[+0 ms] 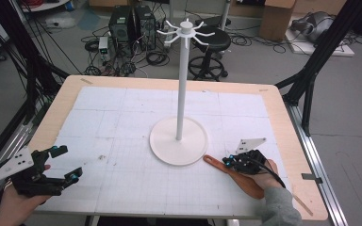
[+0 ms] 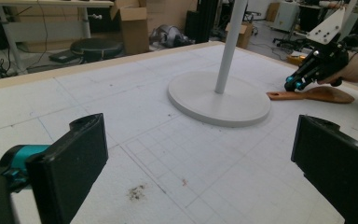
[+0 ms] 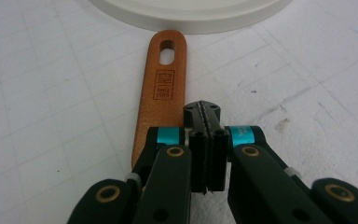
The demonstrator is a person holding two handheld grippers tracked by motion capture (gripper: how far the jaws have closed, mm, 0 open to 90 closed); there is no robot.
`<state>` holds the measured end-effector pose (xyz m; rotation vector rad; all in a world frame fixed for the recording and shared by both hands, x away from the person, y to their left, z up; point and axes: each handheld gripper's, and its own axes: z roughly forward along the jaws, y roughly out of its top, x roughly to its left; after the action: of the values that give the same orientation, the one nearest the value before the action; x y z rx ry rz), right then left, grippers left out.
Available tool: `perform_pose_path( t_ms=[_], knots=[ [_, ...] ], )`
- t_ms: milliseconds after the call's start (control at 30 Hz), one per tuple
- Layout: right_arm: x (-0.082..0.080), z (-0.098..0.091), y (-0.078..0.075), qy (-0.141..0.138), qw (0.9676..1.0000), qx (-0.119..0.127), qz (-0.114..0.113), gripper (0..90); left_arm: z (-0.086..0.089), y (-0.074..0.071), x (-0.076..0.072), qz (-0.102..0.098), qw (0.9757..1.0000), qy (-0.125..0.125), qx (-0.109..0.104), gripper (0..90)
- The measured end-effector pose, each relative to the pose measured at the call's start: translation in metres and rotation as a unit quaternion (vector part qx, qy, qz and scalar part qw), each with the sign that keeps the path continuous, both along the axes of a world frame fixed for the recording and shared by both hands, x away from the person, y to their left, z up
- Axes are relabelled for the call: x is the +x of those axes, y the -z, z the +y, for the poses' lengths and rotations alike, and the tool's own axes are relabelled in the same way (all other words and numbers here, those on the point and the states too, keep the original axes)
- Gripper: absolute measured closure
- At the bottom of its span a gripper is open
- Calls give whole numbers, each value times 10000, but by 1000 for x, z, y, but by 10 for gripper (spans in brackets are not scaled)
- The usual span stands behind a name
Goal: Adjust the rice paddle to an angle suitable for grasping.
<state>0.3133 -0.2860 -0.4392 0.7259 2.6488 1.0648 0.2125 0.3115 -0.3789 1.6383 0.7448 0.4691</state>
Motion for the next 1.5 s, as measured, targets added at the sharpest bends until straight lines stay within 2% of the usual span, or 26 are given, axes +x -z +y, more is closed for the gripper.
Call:
perform_pose_path(
  t_ms=[100, 233, 300, 333, 433, 533, 700, 767, 833, 967, 1200, 1333, 1500],
  knots=[
    [-1, 1, 0, 23, 10000, -13, -12, 900, -1, 0, 1, -1, 10000, 7, -7, 41],
    [-4, 0, -5, 78, 9998, 74, -194, 899, -1, -1, 2, -16, 10000, 23, -2, 41],
    [-10, -2, -11, 106, 9990, 187, -390, 808, 0, -1, 2, -52, 10000, -2, -24, 41],
    [-10, -2, -11, 106, 9990, 187, -390, 808, 1, -2, 3, -57, 10000, -21, -51, 41],
    [-18, -1, -15, 7, 9987, 262, -437, 690, 3, -2, 3, -64, 9999, -47, -101, 41],
    [-23, 2, -17, 71, 9986, 164, -492, 563, 4, -3, 4, -82, 9999, -46, -118, 41],
    [-26, 8, -25, 119, 9974, 373, -603, 357, 3, -4, 6, -91, 9999, -14, -141, 41],
    [-27, 11, -27, 66, 9967, 380, -709, 260, 3, -3, 7, -76, 9999, -8, -155, 41],
    [-28, 14, -29, 93, 9971, 350, -662, 144, 2, -3, 7, -73, 9999, -3, -135, 41],
    [-28, 20, -30, 176, 9979, 254, -572, 2, 2, -3, 7, -74, 9999, -2, -143, 41],
    [-28, 17, -31, 95, 9982, 304, -509, 3, 0, -1, 9, -32, 9999, 8, -158, 41],
    [-27, 12, -30, 88, 9988, 319, -353, 10, -2, 0, 10, -24, 9999, 35, -145, 41],
    [-26, 9, -31, 125, 9990, 243, -364, 34, 0, -1, 7, -36, 9999, 17, -144, 41]
  ],
)
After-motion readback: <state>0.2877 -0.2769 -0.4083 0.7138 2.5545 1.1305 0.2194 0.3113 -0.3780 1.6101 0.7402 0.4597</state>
